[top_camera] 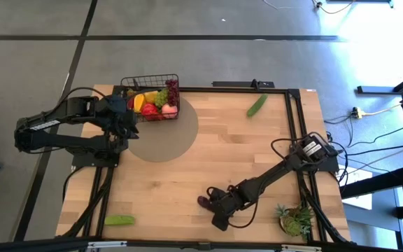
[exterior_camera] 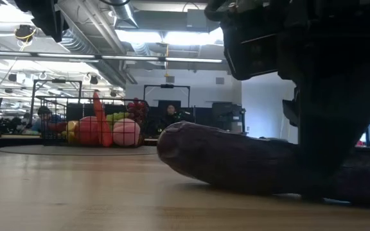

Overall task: Build produce basket
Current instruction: Put the violet eggplant into the black wire basket

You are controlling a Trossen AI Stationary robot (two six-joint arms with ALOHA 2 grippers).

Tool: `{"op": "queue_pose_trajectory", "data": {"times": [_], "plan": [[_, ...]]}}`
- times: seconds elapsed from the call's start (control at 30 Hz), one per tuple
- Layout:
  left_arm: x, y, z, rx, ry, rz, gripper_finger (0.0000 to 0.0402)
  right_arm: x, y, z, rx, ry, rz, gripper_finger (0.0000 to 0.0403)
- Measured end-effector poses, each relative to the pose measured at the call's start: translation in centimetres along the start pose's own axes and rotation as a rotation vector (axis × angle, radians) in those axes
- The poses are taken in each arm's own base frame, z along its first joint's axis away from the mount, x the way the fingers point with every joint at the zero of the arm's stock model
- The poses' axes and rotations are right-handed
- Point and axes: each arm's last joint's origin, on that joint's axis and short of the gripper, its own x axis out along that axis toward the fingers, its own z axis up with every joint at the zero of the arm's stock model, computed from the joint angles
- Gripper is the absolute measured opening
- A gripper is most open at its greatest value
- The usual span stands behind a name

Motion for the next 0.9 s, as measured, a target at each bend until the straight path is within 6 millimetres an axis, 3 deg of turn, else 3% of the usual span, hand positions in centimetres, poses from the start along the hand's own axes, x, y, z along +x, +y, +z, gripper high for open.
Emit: {"op": "queue_pose_trajectory", "data": {"times": [0.4, 0.67, 0.9], "plan": [[0.0, 0.0, 0.0, 0.01, 0.0, 0.001, 0.01, -0.4, 0.0, 2.5, 0.034, -0.008, 0.027, 0.0065], [0.0, 0.0, 0.0, 0.011, 0.0, 0.003, 0.01, -2.1, -0.2, 5.0, 0.008, -0.009, -0.1, 0.0063], [0.0, 0.1, 0.0, 0.011, -0.002, 0.024, 0.01, -5.9, 0.1, 9.2, -0.037, -0.012, -0.13, 0.0063]]}}
